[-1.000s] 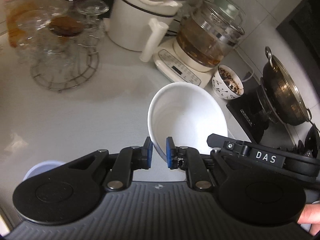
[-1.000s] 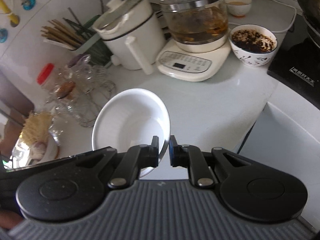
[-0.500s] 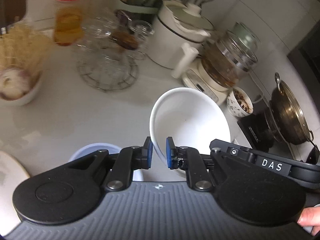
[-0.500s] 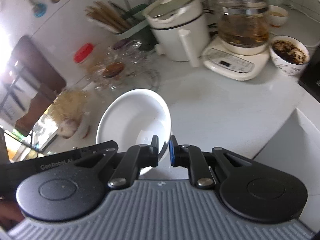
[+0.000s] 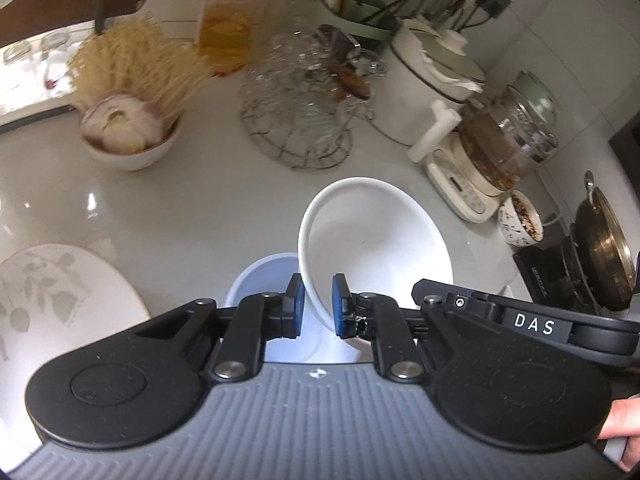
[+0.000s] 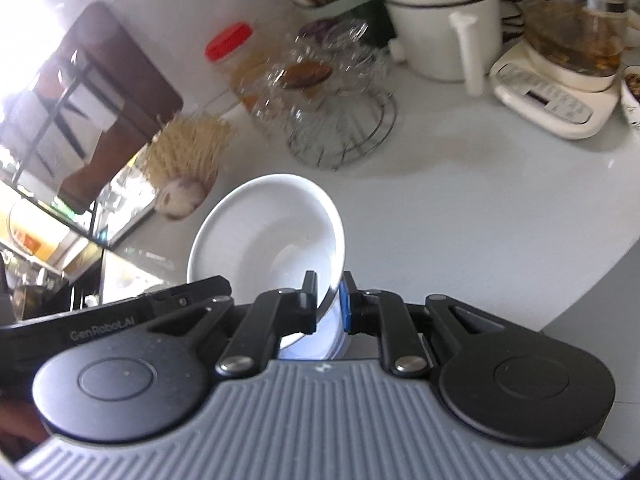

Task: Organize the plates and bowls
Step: 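Carry the white ceramic bowl with both grippers to the nested plastic bowls, then lower the ceramic bowl into the plastic bowls and open both grippers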

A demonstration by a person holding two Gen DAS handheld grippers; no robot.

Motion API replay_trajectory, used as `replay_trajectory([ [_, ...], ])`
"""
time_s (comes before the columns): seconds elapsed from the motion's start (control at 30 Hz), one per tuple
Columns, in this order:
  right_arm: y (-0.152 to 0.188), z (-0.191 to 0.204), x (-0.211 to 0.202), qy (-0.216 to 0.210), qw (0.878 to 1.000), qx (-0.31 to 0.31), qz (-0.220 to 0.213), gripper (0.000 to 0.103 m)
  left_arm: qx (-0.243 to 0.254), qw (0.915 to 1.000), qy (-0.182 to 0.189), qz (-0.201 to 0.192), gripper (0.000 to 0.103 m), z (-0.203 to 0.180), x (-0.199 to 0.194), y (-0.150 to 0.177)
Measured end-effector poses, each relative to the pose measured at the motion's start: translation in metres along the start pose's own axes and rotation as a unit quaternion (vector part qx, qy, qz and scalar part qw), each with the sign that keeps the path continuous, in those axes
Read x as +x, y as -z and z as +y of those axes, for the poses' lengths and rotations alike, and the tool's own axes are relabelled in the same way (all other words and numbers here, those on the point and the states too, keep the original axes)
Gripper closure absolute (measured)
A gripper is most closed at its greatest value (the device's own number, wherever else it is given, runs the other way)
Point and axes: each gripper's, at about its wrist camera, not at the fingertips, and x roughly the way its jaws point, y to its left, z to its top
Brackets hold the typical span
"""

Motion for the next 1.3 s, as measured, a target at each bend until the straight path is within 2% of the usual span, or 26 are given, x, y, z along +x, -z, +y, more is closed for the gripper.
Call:
replay_trajectory([
  [0.27, 0.010, 0.006, 0.019, -0.007, 0.999, -0.017, 0.042, 0.088, -0.027, 0.9993, -0.018, 0.017, 0.087, 0.018, 0.005, 0.015],
  [0.5, 0.011, 0.001, 0.024, -0.002, 0.999, -0.010, 0.053, 0.087, -0.058, 0.9976, -0.028, 0.027, 0.085, 0.035, 0.010, 0.025],
  [0.53, 0.010, -0.001, 0.023, -0.003, 0.999, -0.007, 0.051, 0.084, -0.053, 0.9978, -0.029, 0.026, 0.082, 0.036, 0.008, 0.025],
  [0.6, 0.008, -0.003, 0.023, 0.006, 0.999, -0.004, 0.042, 0.072, -0.049, 0.9980, -0.037, 0.018, 0.069, 0.040, 0.006, 0.024],
  [0.63, 0.007, -0.005, 0.023, 0.008, 0.999, -0.004, 0.037, 0.056, -0.050, 0.9979, -0.038, 0.014, 0.060, 0.042, 0.005, 0.024],
  [0.67, 0.005, -0.007, 0.023, 0.007, 0.999, -0.003, 0.032, 0.044, -0.051, 0.9980, -0.037, 0.011, 0.058, 0.043, 0.006, 0.024],
  [0.7, 0.003, -0.009, 0.024, 0.009, 0.999, -0.001, 0.032, 0.043, -0.052, 0.9979, -0.037, 0.012, 0.058, 0.045, 0.007, 0.023],
  [0.83, -0.002, -0.019, 0.028, 0.007, 1.000, 0.011, 0.027, 0.044, -0.060, 0.9974, -0.034, 0.016, 0.058, 0.047, 0.017, 0.021],
  [1.03, 0.000, -0.029, 0.034, -0.008, 0.998, 0.038, 0.055, 0.045, -0.064, 0.9970, -0.034, 0.026, 0.058, 0.045, 0.029, 0.024],
  [1.1, 0.003, -0.030, 0.033, -0.012, 0.997, 0.038, 0.064, 0.049, -0.066, 0.9968, -0.034, 0.030, 0.058, 0.044, 0.030, 0.025],
  [1.17, 0.005, -0.031, 0.031, -0.023, 0.996, 0.041, 0.071, 0.062, -0.064, 0.9970, -0.034, 0.029, 0.058, 0.042, 0.030, 0.027],
  [1.3, 0.003, -0.026, 0.030, -0.034, 0.997, 0.020, 0.072, 0.077, -0.066, 0.9968, -0.036, 0.026, 0.058, 0.042, 0.031, 0.026],
])
